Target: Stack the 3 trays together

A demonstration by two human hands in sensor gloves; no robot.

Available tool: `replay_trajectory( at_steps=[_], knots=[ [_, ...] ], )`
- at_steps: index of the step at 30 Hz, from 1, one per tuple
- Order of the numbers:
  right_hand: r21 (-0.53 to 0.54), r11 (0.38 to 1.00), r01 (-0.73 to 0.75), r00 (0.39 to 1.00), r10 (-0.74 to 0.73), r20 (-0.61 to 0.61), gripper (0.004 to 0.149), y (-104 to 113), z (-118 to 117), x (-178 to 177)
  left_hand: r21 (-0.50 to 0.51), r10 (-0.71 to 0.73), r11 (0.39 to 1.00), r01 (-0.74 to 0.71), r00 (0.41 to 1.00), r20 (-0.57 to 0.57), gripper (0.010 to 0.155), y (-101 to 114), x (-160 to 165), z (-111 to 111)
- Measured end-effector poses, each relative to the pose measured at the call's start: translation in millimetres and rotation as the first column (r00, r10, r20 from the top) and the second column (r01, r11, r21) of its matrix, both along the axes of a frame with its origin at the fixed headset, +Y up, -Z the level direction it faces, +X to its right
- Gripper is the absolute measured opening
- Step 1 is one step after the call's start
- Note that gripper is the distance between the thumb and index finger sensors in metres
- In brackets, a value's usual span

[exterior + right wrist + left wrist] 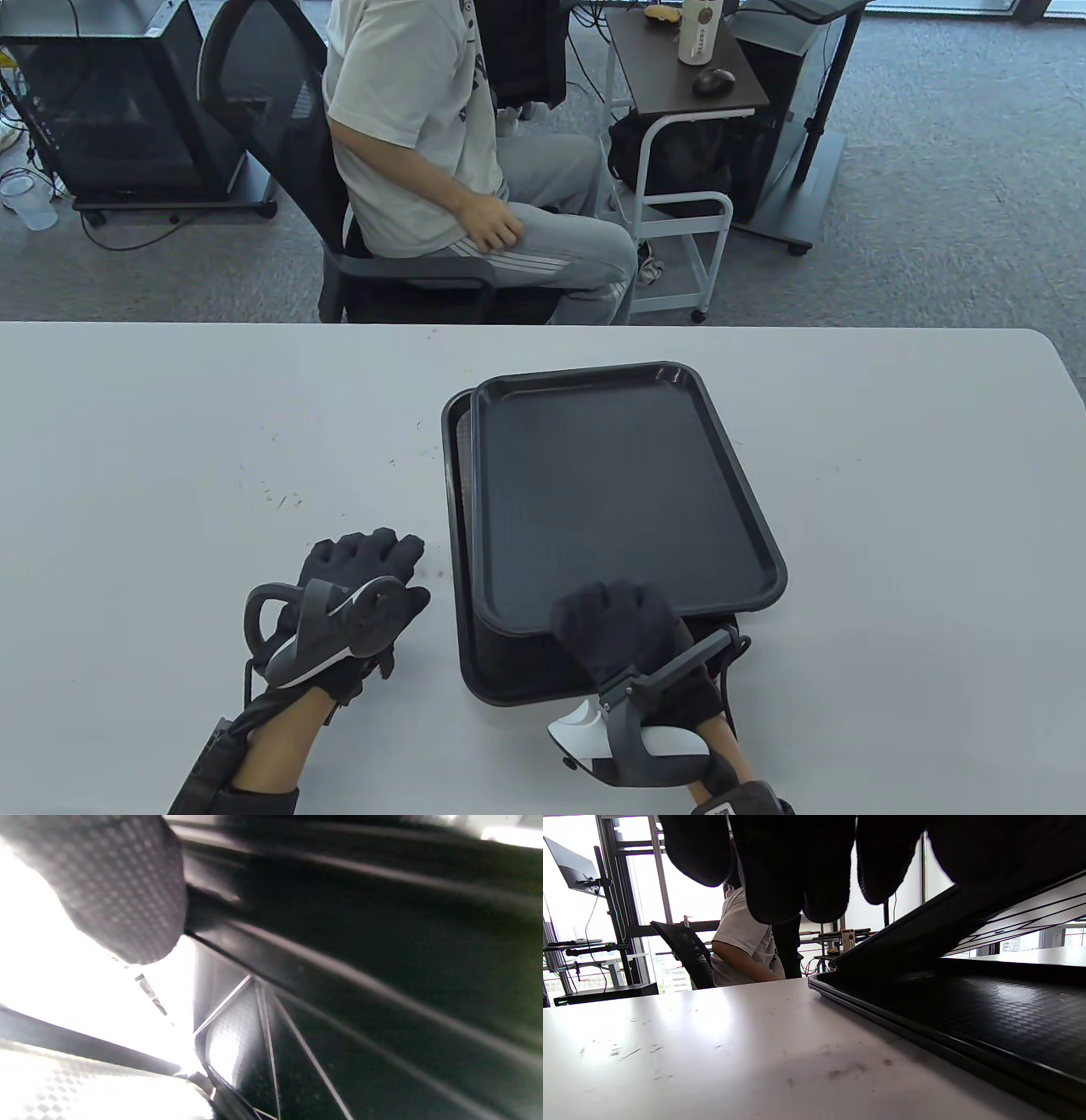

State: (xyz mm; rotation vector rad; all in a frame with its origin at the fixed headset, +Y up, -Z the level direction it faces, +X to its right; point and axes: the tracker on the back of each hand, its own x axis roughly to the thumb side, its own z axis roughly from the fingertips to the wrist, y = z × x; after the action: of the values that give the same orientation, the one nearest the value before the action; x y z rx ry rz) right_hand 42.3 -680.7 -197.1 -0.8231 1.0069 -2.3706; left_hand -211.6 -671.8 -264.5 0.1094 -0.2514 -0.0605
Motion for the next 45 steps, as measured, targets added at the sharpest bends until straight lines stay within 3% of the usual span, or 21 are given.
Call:
replay_trajectory(
  at_steps=[9, 21, 39, 45],
  knots=[
    [-0.196, 0.98, -0.041, 0.999, 0.041, -0.002, 0.041, -15, -7, -9, -0.028, -0.007, 1.0, 0.007, 1.0, -0.001, 0.064, -2, 0, -1],
    [-0.434, 0.882, -0.183, 0.98, 0.198, -0.009, 0.047, -48, -15, -23, -0.066, -0.007, 0.998, 0.007, 1.0, -0.001, 0.063, -2, 0, -2],
    [-0.49, 0.851, -0.188, 0.98, 0.194, -0.038, 0.048, -49, -6, -24, -0.108, -0.007, 0.994, 0.008, 1.0, 0.004, 0.062, -5, -1, -3],
    [-0.513, 0.827, -0.229, 0.971, 0.227, -0.068, 0.049, -60, -7, -29, -0.12, -0.007, 0.993, 0.007, 1.0, 0.003, 0.063, -5, -1, -3]
  ],
)
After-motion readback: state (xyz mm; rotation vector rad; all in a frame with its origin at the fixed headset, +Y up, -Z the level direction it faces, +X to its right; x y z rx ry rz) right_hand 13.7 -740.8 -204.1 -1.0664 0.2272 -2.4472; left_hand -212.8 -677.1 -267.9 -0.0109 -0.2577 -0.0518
